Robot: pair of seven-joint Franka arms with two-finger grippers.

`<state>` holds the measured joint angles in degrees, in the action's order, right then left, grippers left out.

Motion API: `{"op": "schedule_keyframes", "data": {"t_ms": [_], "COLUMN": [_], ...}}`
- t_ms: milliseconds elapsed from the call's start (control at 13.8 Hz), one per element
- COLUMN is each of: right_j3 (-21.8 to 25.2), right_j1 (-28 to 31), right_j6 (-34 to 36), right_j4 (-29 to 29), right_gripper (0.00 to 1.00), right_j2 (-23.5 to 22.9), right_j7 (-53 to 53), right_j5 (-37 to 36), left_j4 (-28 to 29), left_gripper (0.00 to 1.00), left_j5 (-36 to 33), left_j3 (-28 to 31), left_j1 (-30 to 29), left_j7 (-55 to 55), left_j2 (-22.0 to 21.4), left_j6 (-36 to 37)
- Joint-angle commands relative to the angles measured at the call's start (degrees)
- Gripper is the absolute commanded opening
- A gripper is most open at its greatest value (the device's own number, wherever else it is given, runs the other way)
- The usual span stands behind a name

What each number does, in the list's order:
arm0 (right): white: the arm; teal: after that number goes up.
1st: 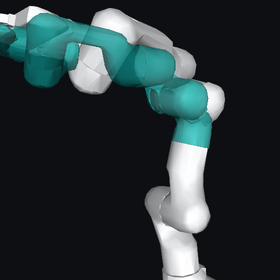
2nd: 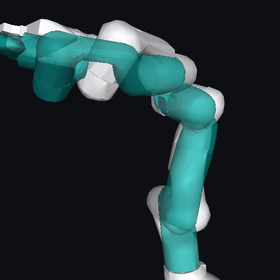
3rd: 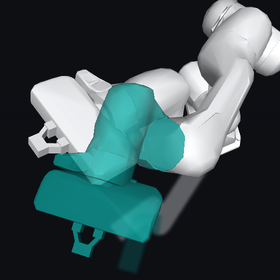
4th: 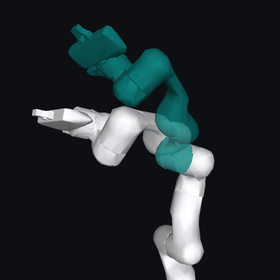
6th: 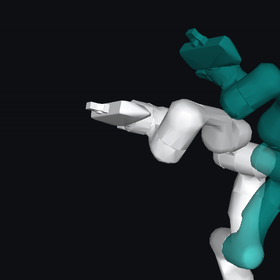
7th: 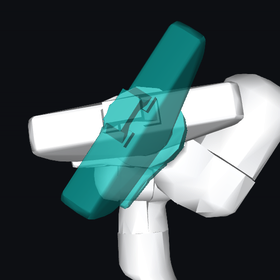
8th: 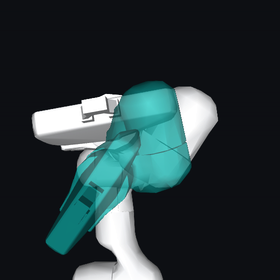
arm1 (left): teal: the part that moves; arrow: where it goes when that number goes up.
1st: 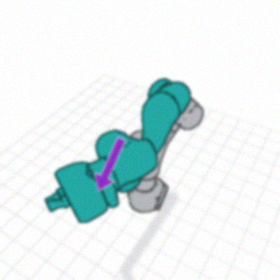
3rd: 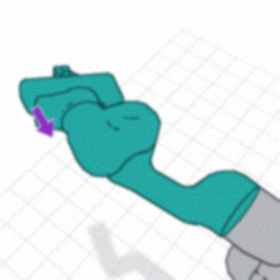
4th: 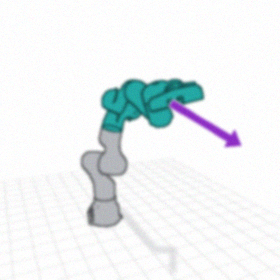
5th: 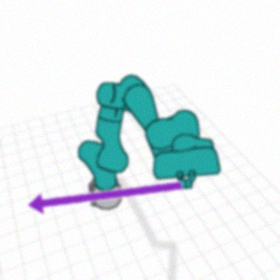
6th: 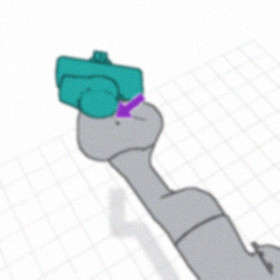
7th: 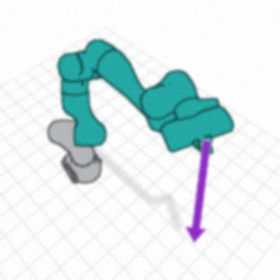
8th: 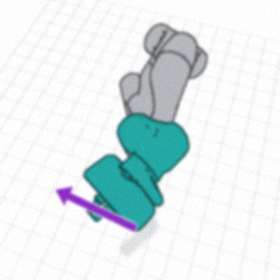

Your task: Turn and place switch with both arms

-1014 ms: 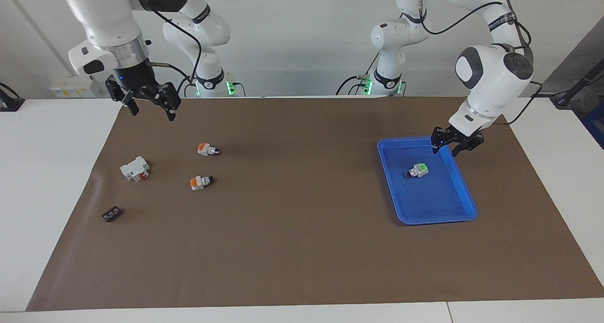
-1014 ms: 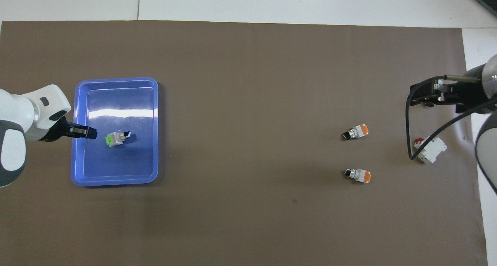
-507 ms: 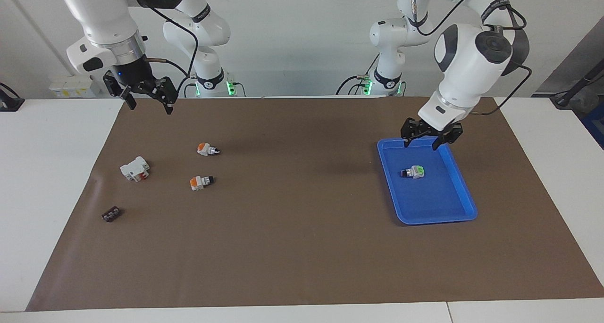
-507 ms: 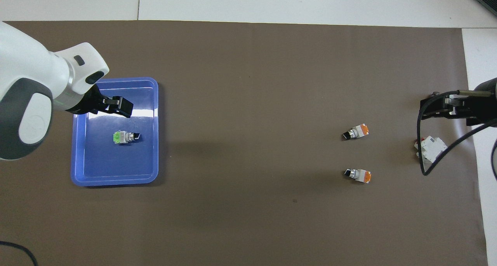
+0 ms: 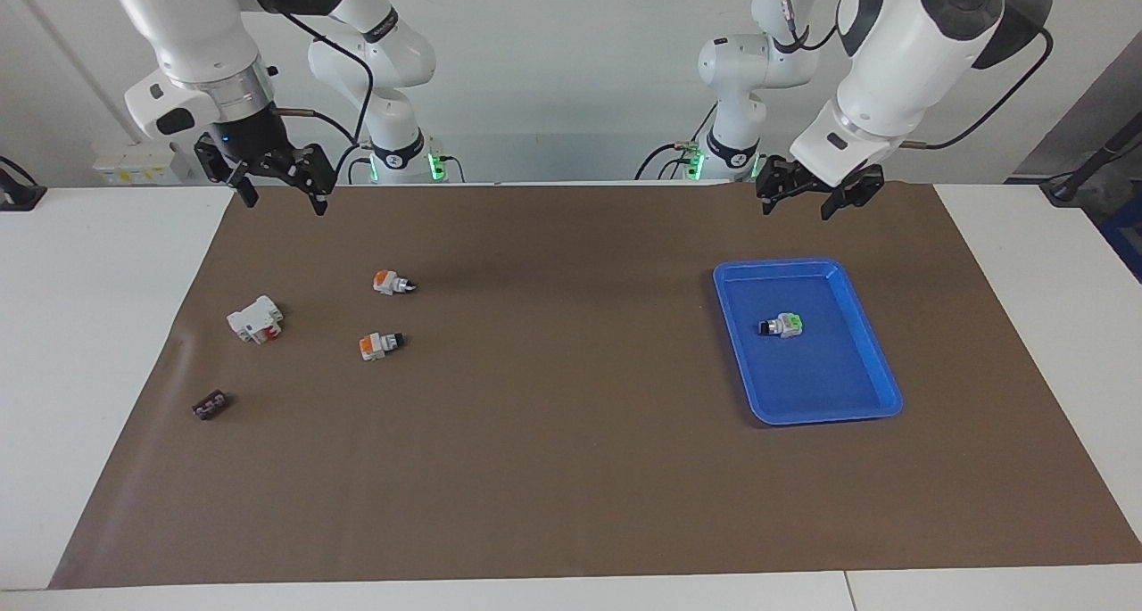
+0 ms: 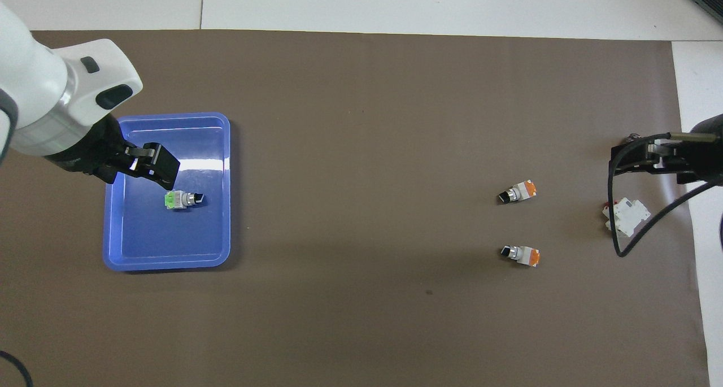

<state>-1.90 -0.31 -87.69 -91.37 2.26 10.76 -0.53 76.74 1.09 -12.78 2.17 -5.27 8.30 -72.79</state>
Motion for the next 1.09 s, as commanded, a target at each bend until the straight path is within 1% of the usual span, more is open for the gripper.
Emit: {"op": "schedule_keyframes", "data": {"t_ms": [0,72,145,217,290,362,435,580,652,870,1014], "right_j3": [0.14,0.23,0.32,0.32,0.32,0.32,0.32,0.23,0.23,0.32,0.23], "right_j1": [1.80,2.07,1.99,1.90,1.90,1.81,1.81,1.81,1.90,1.81,1.81], "right_j6": [3.40,3.49,3.41,3.15,2.71,2.53,2.61,2.53,2.27,2.18,2.18], "right_j4": [1.46,1.46,1.46,1.02,0.58,0.49,0.49,-0.03,-0.12,-0.30,-0.30], "right_gripper": [1.00,1.00,1.00,1.00,1.00,1.00,1.00,1.00,1.00,1.00,1.00], "right_j2": [0.64,0.64,0.64,0.91,1.08,1.08,1.17,1.26,1.35,1.35,1.35], "right_j7": [-1.96,-2.66,-2.67,-2.58,-2.58,-2.58,-2.67,-2.32,-2.40,-2.58,-2.58], "right_j5": [2.47,2.55,2.47,2.21,1.59,0.72,-0.07,-0.26,-0.26,-0.26,-0.26], "left_j4": [-6.60,-6.26,-4.60,0.29,5.21,10.57,14.36,18.68,20.45,24.58,25.90], "left_gripper": [0.91,0.95,0.98,0.99,1.00,1.00,1.00,1.00,1.00,1.00,1.00], "left_j5": [-1.26,-1.44,-1.35,-0.65,1.61,2.42,2.43,2.69,2.69,2.60,2.60], "left_j3": [-0.14,-0.14,-0.32,-0.06,-0.06,-0.06,0.03,-0.06,-0.06,-0.06,-0.06], "left_j1": [-0.32,-0.41,-0.93,-3.29,-4.97,-5.07,-5.07,-5.42,-5.51,-5.60,-5.51], "left_j7": [-0.53,-0.53,-0.88,-1.06,-1.15,-1.58,-4.80,-12.80,-12.92,-12.66,-11.61], "left_j2": [1.37,0.67,-1.42,-3.27,-5.81,-8.01,-9.86,-11.45,-12.07,-14.09,-14.63], "left_j6": [7.30,6.79,4.34,0.23,-4.42,-9.34,-13.31,-19.56,-21.15,-21.96,-23.00]}}
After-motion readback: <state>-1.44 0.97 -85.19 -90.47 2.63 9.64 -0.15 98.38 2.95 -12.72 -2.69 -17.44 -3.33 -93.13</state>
